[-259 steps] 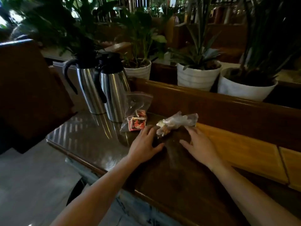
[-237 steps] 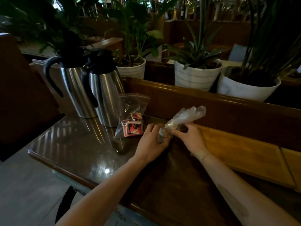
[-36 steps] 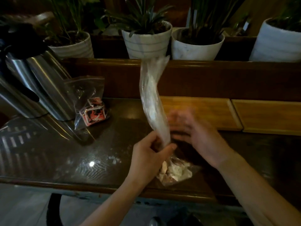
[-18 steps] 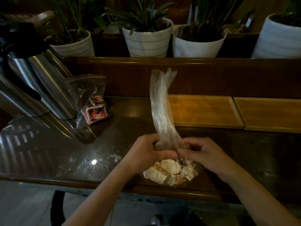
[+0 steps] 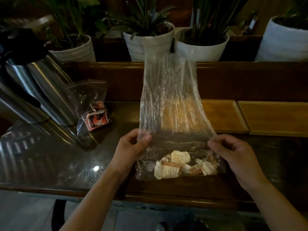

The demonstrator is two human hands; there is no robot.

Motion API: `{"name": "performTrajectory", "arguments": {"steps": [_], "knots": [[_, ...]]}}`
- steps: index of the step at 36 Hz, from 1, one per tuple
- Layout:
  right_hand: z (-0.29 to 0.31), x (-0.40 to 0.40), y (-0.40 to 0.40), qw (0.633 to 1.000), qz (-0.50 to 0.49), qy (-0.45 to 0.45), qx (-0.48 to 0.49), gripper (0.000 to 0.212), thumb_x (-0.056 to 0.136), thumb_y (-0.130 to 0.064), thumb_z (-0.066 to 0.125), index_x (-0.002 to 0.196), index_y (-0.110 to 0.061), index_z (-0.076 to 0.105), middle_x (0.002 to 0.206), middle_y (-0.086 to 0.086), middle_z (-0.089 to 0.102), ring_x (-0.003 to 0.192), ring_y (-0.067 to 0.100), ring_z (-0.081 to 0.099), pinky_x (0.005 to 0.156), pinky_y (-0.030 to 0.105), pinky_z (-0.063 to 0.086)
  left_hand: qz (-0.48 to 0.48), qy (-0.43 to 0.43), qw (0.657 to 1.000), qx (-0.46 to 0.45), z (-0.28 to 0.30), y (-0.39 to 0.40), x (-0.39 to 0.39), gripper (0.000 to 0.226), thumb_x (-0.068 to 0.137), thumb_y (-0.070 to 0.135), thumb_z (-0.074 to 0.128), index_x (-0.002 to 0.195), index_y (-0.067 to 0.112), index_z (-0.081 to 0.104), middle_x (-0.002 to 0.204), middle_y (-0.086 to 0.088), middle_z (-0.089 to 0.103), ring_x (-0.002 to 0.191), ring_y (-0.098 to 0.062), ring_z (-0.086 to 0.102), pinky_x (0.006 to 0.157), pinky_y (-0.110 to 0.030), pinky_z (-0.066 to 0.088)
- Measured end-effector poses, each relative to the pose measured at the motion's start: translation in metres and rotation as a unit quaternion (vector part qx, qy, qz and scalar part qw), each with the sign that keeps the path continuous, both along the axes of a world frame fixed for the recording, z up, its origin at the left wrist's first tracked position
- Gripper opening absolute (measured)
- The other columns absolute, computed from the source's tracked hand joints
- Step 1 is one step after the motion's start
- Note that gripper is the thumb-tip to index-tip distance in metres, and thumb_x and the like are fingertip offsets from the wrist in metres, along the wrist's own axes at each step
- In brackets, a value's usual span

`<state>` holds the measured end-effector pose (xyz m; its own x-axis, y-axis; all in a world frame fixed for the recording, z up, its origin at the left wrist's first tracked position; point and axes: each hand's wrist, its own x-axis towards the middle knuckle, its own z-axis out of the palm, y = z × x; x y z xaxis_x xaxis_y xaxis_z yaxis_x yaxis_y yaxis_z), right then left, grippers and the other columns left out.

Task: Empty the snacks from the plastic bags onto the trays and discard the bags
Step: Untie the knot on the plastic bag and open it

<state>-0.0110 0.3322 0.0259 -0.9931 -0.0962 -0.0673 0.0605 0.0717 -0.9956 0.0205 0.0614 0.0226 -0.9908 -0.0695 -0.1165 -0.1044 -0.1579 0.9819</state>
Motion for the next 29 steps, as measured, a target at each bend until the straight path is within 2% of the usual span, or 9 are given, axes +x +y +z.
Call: {"name": "performTrajectory", "arguments": {"steps": [6,9,12,14,16,18,20,25,29], "knots": [[-0.003,-0.004,0.018,0.998,-0.051,0.027,-0.014,0.009,0.071,-0.027,0.069,0.075,-0.033,0.074,0.072,-0.012,0.069,0.069,0.001,0.062,0.063,0.011,0.051,0.048,0.011,0.999,0.006,-0.003,0.016,-0.011,0.017,0.080,0.032,0.060,0.088,0.020,0.070,0.088,-0.006,0.070,0.080,-0.025,0.065,0.076,-0.039,0.055],[-0.003,-0.009,0.033,0.996,-0.084,0.019,-0.018,0.016,0.074,-0.029,0.069,0.086,-0.036,0.075,0.091,-0.009,0.073,0.088,0.006,0.067,0.079,0.026,0.054,0.048,0.030,0.998,-0.026,-0.002,0.027,-0.023,0.023,0.085,0.030,0.057,0.095,0.014,0.070,0.091,-0.005,0.072,0.081,-0.019,0.069,0.074,-0.034,0.060],[-0.002,-0.019,0.049,0.995,-0.096,0.010,-0.011,0.029,0.077,-0.034,0.072,0.104,-0.026,0.072,0.107,0.001,0.071,0.104,0.021,0.065,0.092,0.046,0.051,0.050,0.035,0.998,-0.035,-0.002,0.039,-0.037,0.020,0.088,0.025,0.056,0.098,0.013,0.069,0.094,-0.008,0.072,0.082,-0.017,0.070,0.073,-0.031,0.060],[-0.001,-0.028,0.055,0.996,-0.089,0.009,-0.008,0.039,0.070,-0.049,0.076,0.103,-0.028,0.072,0.106,0.001,0.071,0.104,0.025,0.064,0.092,0.050,0.050,0.066,0.042,0.995,-0.061,-0.003,0.047,-0.047,0.014,0.092,0.019,0.056,0.099,0.014,0.068,0.092,-0.002,0.073,0.080,-0.012,0.070,0.069,-0.025,0.058],[-0.002,-0.039,0.061,0.996,-0.084,0.003,-0.008,0.034,0.070,-0.049,0.075,0.097,-0.031,0.072,0.101,-0.002,0.072,0.102,0.027,0.064,0.090,0.052,0.049,0.082,0.047,0.991,-0.095,-0.006,0.054,-0.059,0.013,0.095,0.017,0.056,0.099,0.017,0.068,0.091,0.003,0.073,0.079,-0.007,0.069,0.067,-0.021,0.056],[-0.005,-0.052,0.067,0.996,-0.086,-0.009,-0.008,0.013,0.081,-0.033,0.069,0.093,-0.032,0.072,0.097,-0.004,0.073,0.101,0.022,0.065,0.088,0.044,0.051,0.078,0.044,0.989,-0.121,-0.007,0.060,-0.070,0.013,0.095,0.019,0.055,0.100,0.020,0.067,0.095,0.003,0.072,0.085,-0.008,0.070,0.071,-0.023,0.057],[-0.007,-0.063,0.071,0.996,-0.086,-0.020,0.004,0.011,0.087,-0.023,0.064,0.094,-0.029,0.070,0.096,-0.004,0.072,0.099,0.018,0.065,0.080,0.032,0.048,0.066,0.037,0.986,-0.146,-0.008,0.062,-0.080,0.013,0.095,0.021,0.055,0.100,0.024,0.067,0.097,0.003,0.071,0.088,-0.011,0.070,0.075,-0.028,0.058],[-0.007,-0.072,0.076,0.996,-0.080,-0.028,0.036,0.010,0.087,-0.027,0.065,0.092,-0.037,0.065,0.095,-0.008,0.070,0.092,0.005,0.063,0.070,0.020,0.043,0.087,0.029,0.979,-0.181,-0.013,0.067,-0.093,0.010,0.095,0.022,0.056,0.099,0.025,0.065,0.082,0.011,0.071,0.071,0.000,0.066,0.061,-0.018,0.052],[-0.004,-0.073,0.081,0.993,-0.062,-0.012,0.097,0.010,0.086,-0.034,0.063,0.095,-0.036,0.062,0.091,-0.015,0.065,0.083,-0.001,0.060,0.064,0.017,0.042,0.098,0.040,0.967,-0.233,-0.016,0.069,-0.089,0.010,0.095,0.027,0.056,0.098,0.032,0.063,0.087,0.013,0.070,0.074,-0.005,0.067,0.062,-0.024,0.054]]}}
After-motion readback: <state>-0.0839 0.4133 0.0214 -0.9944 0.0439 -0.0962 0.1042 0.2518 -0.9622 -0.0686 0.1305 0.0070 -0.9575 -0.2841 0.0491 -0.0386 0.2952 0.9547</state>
